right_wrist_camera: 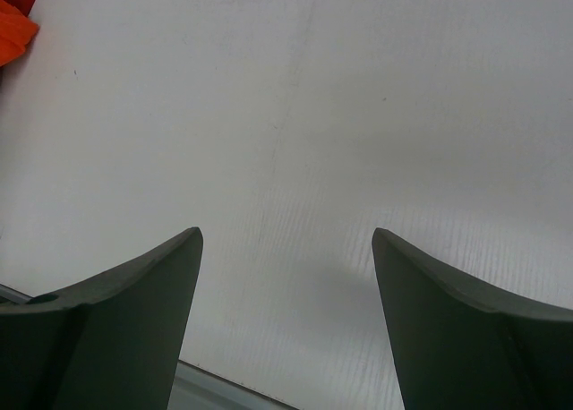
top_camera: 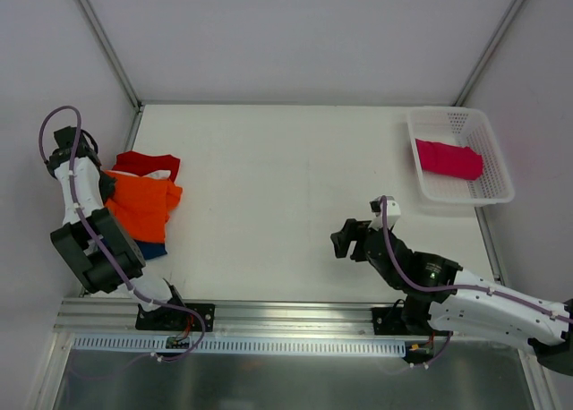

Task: Fold and stack the t-shirts
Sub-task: Neatly place the folded tshirt to the corner

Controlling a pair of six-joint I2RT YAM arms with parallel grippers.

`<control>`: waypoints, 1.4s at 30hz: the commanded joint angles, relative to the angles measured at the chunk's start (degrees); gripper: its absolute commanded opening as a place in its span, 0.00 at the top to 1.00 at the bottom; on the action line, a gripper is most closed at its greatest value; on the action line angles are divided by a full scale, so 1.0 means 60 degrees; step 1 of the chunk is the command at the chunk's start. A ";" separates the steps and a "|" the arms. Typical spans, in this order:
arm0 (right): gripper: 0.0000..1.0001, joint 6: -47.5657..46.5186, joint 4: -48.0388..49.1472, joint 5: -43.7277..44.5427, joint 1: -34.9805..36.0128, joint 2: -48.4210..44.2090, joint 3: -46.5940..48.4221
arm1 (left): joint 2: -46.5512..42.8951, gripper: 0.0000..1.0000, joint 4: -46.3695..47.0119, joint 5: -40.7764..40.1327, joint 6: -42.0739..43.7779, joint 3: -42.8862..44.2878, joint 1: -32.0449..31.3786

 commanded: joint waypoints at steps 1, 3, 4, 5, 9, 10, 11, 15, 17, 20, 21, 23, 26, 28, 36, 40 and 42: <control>0.20 0.0179 -0.0002 -0.0028 0.0064 0.0031 -0.0110 | 0.0268 1.00 0.0690 -0.0668 -0.0499 0.0204 0.0126; 0.20 0.0209 -0.0060 -0.0072 0.0078 0.0103 -0.0110 | 0.0547 1.00 0.0822 -0.0770 -0.0500 0.0334 0.0140; 0.20 0.0238 -0.0118 -0.0087 0.0078 0.0104 -0.0081 | 0.0824 1.00 0.0837 -0.0916 -0.0500 0.0393 0.0126; 0.20 0.0267 -0.0163 -0.0087 0.0093 0.0089 -0.0110 | 0.0943 1.00 0.0852 -0.0961 -0.0572 0.0423 0.0140; 0.20 0.0399 -0.0601 0.0191 0.0093 -0.0042 -0.0081 | 0.1120 0.83 0.0983 -0.1297 -0.0952 0.0234 0.0140; 0.20 0.0399 -0.0631 0.0235 0.0108 -0.0086 -0.0081 | 0.0902 0.34 0.1013 -0.1588 -0.1055 0.0146 0.0140; 0.20 0.0399 -0.0646 0.0250 0.0108 -0.0101 -0.0081 | 0.0711 0.07 0.1028 -0.1809 -0.1317 0.0058 0.0140; 0.20 0.0414 -0.0530 0.0163 0.0093 0.0059 -0.0037 | -0.1260 0.01 0.1204 -0.2425 -0.1774 -0.0485 0.0111; 0.20 0.0486 -0.0398 0.0046 0.0108 0.0381 -0.0051 | -0.2143 0.01 0.1204 -0.2572 -0.1847 -0.0369 -0.0079; 0.20 0.0531 -0.0237 -0.0086 0.0122 0.0908 0.0022 | -0.4190 0.01 0.1189 -0.2501 -0.1454 0.0390 -0.0780; 0.20 0.0545 -0.0193 -0.0101 0.0122 0.1040 0.0066 | -0.4589 0.01 0.1189 -0.2485 -0.1307 0.0626 -0.1015; 0.20 0.0589 -0.0033 -0.0116 0.0181 0.1363 0.0168 | -0.5279 0.01 0.1189 -0.1570 -0.0867 0.1225 -0.1470; 0.20 0.0531 0.0480 -0.0160 0.0225 0.1801 0.0227 | -0.6145 0.01 0.1145 0.0263 -0.0150 0.1565 -0.1573; 0.20 0.0385 0.0788 -0.0233 0.0225 0.2268 0.0431 | -0.6801 0.01 0.0955 0.2690 0.0028 0.0941 -0.1603; 0.19 -0.0361 -0.0029 -0.0161 0.0239 0.3940 0.2290 | -0.8634 0.01 0.1481 0.6069 0.0217 -0.3116 -0.2041; 0.16 -0.0319 -0.0280 0.0118 0.0430 0.4308 0.2878 | -0.9690 0.01 0.1702 0.6406 0.0379 -0.3955 -0.2276; 0.19 -0.0289 -0.0193 0.0249 0.0561 0.4250 0.2777 | -0.9822 0.01 0.1746 0.6596 0.0539 -0.4190 -0.2277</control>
